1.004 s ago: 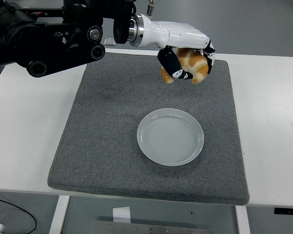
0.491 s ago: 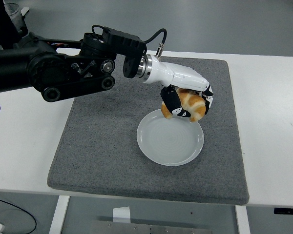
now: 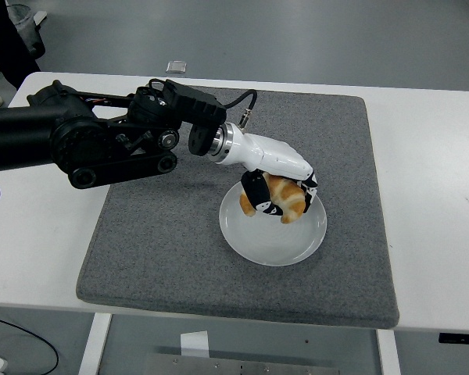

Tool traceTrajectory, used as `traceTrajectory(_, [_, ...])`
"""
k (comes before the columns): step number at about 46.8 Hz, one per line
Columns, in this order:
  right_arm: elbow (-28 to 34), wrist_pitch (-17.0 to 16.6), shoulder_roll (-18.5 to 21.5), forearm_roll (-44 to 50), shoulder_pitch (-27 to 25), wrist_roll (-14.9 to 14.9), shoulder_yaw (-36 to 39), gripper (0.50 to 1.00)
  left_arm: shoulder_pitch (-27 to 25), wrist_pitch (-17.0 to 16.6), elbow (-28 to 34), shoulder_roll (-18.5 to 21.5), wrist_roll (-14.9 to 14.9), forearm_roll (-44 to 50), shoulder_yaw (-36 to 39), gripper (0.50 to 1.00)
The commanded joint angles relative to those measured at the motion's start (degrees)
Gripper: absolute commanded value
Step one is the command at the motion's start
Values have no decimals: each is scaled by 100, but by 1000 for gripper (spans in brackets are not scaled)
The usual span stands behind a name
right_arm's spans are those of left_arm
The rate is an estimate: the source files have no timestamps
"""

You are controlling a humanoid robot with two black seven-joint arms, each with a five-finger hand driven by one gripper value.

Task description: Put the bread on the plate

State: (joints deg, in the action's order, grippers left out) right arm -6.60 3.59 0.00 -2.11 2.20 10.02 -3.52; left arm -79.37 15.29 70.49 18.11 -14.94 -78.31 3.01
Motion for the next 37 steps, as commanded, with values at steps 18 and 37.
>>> traceTrajectory(18, [1,1,0,0,0,0,0,932,343,-17,-176,-141,0,-580,7,500])
traceTrajectory(37, [1,1,0,0,0,0,0,932,554,-52,-316,-229,0,-888,-2,500])
